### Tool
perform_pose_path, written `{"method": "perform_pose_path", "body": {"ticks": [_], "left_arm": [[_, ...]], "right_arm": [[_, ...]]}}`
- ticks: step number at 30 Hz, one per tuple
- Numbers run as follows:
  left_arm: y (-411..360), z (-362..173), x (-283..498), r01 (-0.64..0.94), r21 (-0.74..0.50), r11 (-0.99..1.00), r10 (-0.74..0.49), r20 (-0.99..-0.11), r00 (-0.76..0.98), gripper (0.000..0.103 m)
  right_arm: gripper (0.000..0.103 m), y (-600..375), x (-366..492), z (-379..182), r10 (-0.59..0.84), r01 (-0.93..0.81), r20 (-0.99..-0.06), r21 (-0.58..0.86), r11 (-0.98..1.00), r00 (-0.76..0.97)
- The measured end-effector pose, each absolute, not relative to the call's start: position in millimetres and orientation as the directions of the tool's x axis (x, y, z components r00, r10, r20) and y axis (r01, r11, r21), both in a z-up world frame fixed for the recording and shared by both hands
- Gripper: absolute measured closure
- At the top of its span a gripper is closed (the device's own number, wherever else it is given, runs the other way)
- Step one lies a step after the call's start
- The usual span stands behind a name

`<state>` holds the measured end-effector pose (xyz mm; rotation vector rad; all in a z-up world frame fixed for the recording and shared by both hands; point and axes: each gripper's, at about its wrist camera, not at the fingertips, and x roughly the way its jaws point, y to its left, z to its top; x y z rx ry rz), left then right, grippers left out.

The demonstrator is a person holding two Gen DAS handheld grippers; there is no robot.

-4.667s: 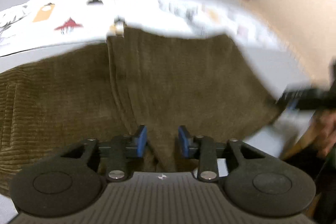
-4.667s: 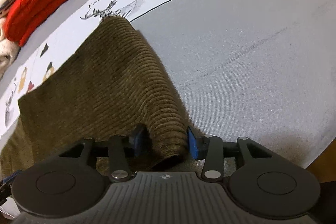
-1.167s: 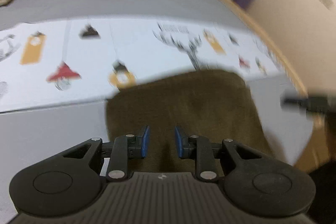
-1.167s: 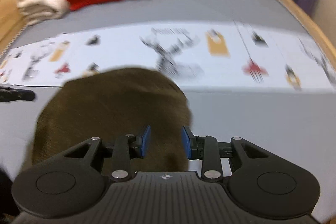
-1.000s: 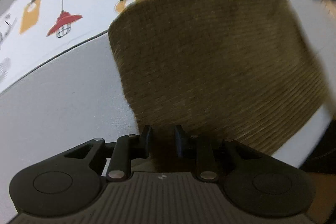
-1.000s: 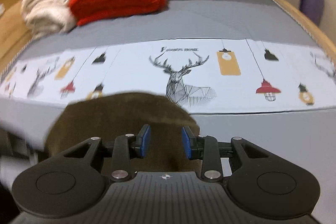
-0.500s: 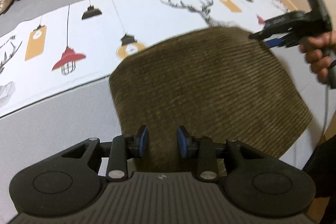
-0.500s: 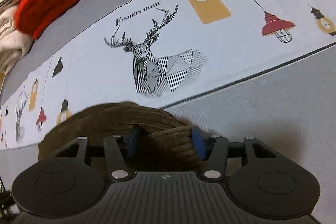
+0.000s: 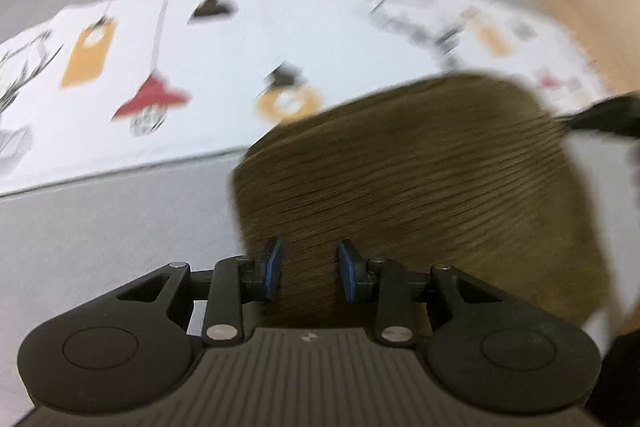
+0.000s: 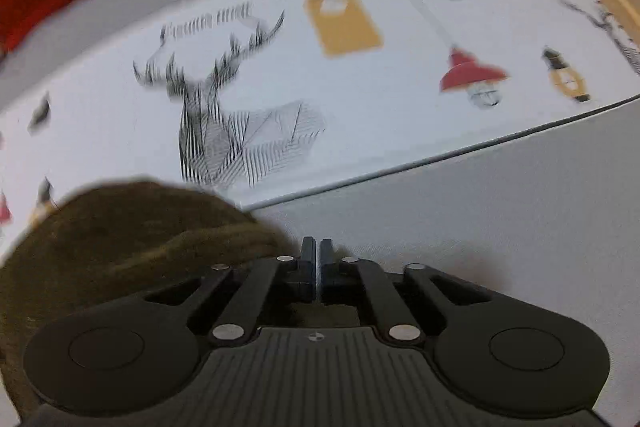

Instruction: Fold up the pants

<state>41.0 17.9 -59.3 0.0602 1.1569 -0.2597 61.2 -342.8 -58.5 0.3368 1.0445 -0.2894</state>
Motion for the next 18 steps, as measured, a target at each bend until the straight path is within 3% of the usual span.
{"method": "perform_pose_path", "body": {"ticks": [1,3,5,6,8,10,11,12,16,18], "left_arm": [[19.8,-64.1,44.4,0.214,-0.084,0.973,-0.161,-0.915,0.371,0.067],[22.6,-67.3,49.4,0.189,-0.107,0.976,-0.171,-0.914,0.369,0.066],[23.3,-69.1,51.6,0.180,-0.117,0.977,-0.178,-0.910,0.375,0.066],[23.5,-68.8,51.1,0.173,-0.118,0.978,-0.177,-0.908,0.380,0.066],[27.0,-64.2,50.2,0.141,-0.126,0.982,-0.173,-0.903,0.393,0.064],[33.1,-55.4,45.7,0.095,-0.152,0.984,-0.177,-0.899,0.401,0.048],[37.6,-50.3,42.9,0.066,-0.180,0.982,-0.191,-0.895,0.402,0.027],[42.1,-45.3,38.7,0.033,-0.218,0.975,-0.213,-0.890,0.404,0.016],[41.2,-41.1,14.5,0.008,-0.384,0.923,-0.366,-0.872,0.326,0.016],[27.5,-46.7,2.9,0.069,-0.387,0.920,-0.390,-0.878,0.276,0.015]], "right_arm": [[0.099,-344.8,52.2,-47.8,-0.060,0.372,-0.849,0.165,0.913,0.524],[0.089,-344.8,31.9,-29.3,-0.009,0.315,-0.804,0.222,0.923,0.595],[0.038,-340.4,12.2,-24.7,0.052,0.258,-0.810,0.246,0.934,0.584],[0.032,-337.4,2.0,-27.3,0.072,0.237,-0.826,0.242,0.941,0.559],[0.032,-333.3,-15.1,-37.7,0.100,0.201,-0.855,0.231,0.952,0.509],[0.032,-331.0,-26.8,-53.4,0.108,0.198,-0.889,0.215,0.956,0.446],[0.032,-331.4,-31.6,-60.1,0.104,0.210,-0.902,0.208,0.955,0.418],[0.032,-332.0,-36.9,-68.5,0.112,0.221,-0.911,0.213,0.952,0.396],[0.032,-331.2,-54.7,-78.6,0.155,0.252,-0.905,0.269,0.930,0.396],[0.038,-328.6,-63.0,-80.1,0.163,0.261,-0.897,0.287,0.922,0.412]]}}
